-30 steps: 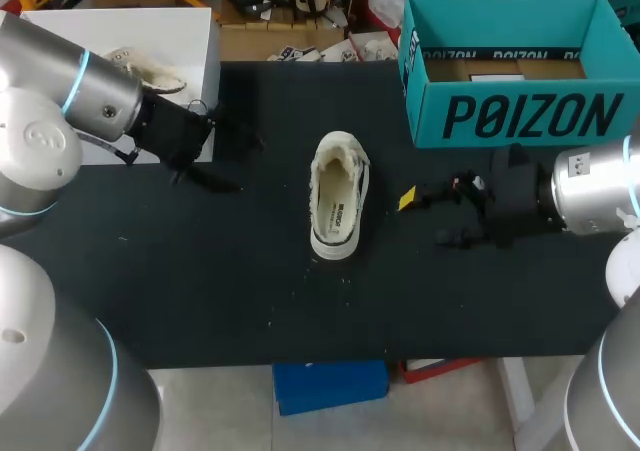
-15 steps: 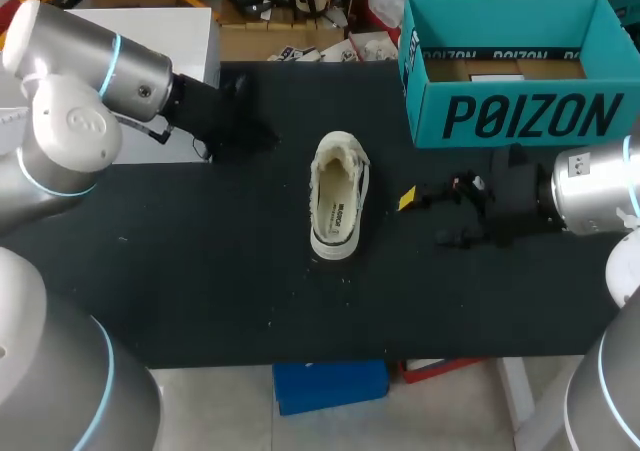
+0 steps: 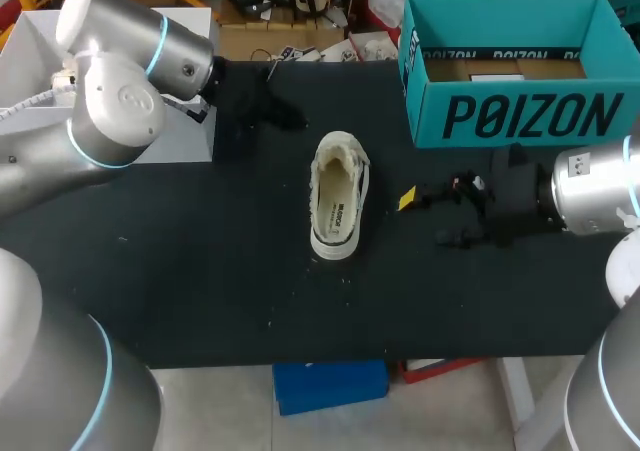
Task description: Take the shoe out of the shoebox, open the shoe tongue, remove and reinsert the insole, then place the shoe into the shoebox
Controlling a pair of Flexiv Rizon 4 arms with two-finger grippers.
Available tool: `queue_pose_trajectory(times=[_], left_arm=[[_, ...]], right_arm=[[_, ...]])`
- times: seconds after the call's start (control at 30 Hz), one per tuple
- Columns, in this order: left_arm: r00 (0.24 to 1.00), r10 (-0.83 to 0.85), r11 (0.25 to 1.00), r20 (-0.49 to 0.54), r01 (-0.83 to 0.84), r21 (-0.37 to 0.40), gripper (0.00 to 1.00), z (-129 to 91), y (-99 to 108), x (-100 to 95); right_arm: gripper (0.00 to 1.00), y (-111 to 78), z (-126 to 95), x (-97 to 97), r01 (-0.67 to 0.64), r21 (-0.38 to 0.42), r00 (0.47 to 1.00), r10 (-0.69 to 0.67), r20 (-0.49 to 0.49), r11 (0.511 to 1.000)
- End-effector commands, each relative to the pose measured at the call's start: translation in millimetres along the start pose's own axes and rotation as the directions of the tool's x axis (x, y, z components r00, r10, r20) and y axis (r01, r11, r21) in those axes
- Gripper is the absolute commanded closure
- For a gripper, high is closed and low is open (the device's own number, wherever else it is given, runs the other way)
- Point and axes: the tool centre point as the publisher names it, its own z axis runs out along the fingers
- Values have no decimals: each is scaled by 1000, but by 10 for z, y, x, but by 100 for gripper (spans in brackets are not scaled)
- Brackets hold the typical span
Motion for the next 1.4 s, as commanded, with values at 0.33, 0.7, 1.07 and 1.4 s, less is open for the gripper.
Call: queue_pose_trajectory(times=[0.33,0.7,1.07,1.4], left_arm=[[998,28,997,-54,-23,78,100,583,-115,28],[995,49,993,-85,-39,115,100,528,-385,392],[991,108,988,-81,-98,121,100,213,-552,333],[971,178,982,-161,-165,94,100,-223,-642,229]], right_arm=[[0,0,-1,5,0,1,1000,0,2,1000],[0,0,-1,5,0,1,1000,0,2,1000],[0,0,-1,5,0,1,1000,0,2,1000],[0,0,-1,5,0,1,1000,0,2,1000]])
